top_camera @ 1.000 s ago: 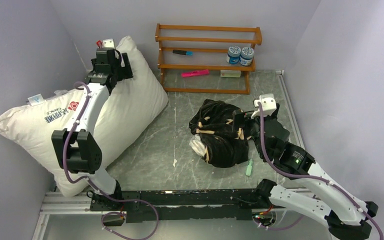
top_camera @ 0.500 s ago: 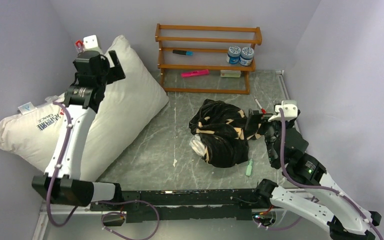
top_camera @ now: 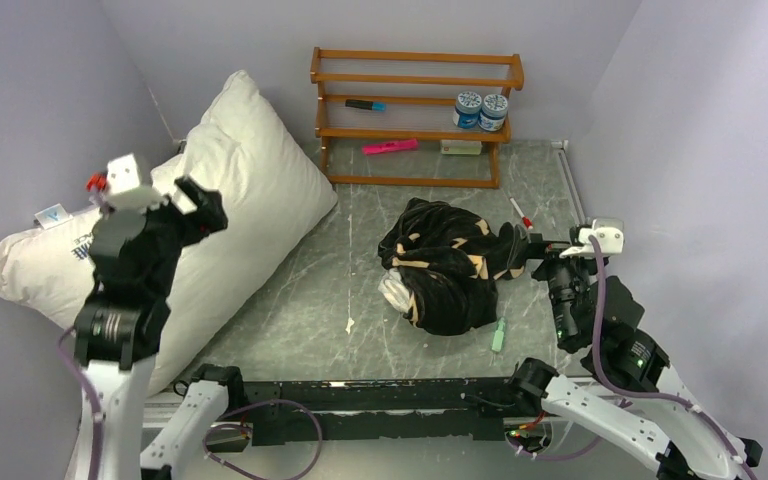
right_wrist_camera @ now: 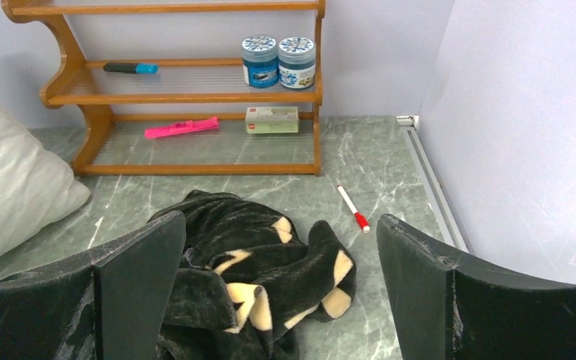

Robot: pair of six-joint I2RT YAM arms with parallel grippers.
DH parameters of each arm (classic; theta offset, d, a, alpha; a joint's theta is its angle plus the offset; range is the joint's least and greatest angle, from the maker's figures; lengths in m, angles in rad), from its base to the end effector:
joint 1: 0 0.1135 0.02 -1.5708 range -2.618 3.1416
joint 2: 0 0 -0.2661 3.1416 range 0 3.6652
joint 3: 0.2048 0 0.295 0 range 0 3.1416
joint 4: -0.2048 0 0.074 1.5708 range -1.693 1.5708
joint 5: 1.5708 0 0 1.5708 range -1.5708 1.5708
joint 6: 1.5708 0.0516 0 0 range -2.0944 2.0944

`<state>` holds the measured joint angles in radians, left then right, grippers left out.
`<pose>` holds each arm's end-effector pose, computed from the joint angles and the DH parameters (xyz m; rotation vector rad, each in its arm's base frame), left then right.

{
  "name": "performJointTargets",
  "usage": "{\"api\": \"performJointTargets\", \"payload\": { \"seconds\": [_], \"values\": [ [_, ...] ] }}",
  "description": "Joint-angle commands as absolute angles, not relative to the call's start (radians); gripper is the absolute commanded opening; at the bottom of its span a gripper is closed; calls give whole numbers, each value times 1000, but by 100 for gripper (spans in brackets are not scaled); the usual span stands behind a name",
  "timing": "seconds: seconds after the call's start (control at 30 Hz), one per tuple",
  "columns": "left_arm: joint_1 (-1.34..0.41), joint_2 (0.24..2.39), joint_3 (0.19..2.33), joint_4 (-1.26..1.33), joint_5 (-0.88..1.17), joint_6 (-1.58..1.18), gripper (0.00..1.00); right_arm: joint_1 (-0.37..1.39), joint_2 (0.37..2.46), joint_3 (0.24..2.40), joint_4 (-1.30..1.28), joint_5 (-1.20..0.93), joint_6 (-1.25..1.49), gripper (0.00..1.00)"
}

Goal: Remove the pillowcase from the pillow
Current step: Reset both arms

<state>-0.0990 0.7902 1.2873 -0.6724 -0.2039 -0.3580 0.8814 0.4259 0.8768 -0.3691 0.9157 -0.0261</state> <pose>0.1808 -0.0075 0.4713 -0.3724 1.7048 -0.1570 0.1057 0.0639 0.4119 0.0568 1.5199 0.0023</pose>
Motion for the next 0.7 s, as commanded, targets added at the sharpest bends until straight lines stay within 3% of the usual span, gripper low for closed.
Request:
{"api": "performJointTargets", "payload": {
  "seconds": [0.0,0.3,0.67],
  "values": [
    [-100,619,1211,-752,-228,-408,96,881,406,886,-398,924,-16,100],
    [-101,320,1088,-824,-290,-345,96,881,410,907,-566,967,148,100],
    [-105,192,1028,-849,-323,-349,96,881,304,861,-526,995,167,100]
  ]
}}
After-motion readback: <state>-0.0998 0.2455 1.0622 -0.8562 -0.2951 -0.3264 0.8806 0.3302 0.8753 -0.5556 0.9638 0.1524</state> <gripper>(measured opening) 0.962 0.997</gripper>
